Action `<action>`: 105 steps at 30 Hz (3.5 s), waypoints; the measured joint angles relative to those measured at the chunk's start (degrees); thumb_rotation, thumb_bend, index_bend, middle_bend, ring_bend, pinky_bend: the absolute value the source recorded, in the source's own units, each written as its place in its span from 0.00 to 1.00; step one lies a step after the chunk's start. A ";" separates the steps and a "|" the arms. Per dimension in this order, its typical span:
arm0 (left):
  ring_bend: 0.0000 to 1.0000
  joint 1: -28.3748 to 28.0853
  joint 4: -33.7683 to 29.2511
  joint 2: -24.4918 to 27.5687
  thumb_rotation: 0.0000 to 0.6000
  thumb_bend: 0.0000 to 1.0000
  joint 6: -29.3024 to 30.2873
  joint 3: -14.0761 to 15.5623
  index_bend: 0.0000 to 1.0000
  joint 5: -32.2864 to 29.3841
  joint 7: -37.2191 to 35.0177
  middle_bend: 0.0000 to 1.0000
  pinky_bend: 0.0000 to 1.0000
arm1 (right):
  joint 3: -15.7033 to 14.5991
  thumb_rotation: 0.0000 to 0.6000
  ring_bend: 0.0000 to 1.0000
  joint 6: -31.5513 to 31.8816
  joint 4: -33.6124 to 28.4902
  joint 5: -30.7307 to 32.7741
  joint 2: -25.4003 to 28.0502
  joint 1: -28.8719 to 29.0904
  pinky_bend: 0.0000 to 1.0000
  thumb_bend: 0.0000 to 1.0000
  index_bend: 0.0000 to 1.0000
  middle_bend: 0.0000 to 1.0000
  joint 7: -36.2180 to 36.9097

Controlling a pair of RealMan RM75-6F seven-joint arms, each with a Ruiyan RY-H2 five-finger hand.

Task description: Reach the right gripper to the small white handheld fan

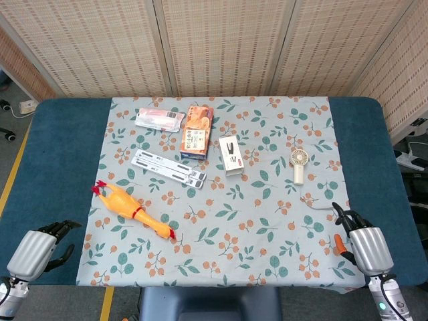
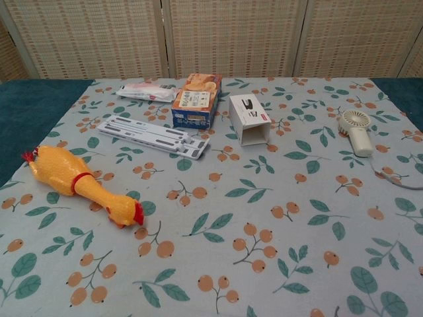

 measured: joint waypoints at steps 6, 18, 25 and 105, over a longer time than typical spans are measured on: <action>0.38 0.21 0.05 0.13 1.00 0.42 0.70 -0.03 0.28 0.13 -0.41 0.32 0.59 | 0.12 1.00 0.21 0.27 0.15 -0.25 -0.28 -0.24 0.46 0.40 0.02 0.39 -0.60; 0.38 -0.14 0.05 0.14 1.00 0.42 -0.39 -0.25 0.28 -0.97 -1.33 0.32 0.59 | 4.13 1.00 0.55 0.24 4.34 1.85 -2.81 1.40 0.66 0.61 0.10 0.69 -0.40; 0.38 0.34 -0.83 0.84 1.00 0.42 0.23 0.20 0.28 -0.57 -0.97 0.32 0.59 | 6.70 1.00 0.58 -8.41 0.97 8.34 -1.16 4.88 0.69 0.71 0.10 0.73 -4.46; 0.38 0.22 -1.61 1.95 1.00 0.42 -0.02 0.66 0.30 0.18 -2.40 0.33 0.59 | 9.92 1.00 0.59 -41.54 15.21 49.36 -10.64 31.95 0.69 0.72 0.07 0.73 -14.23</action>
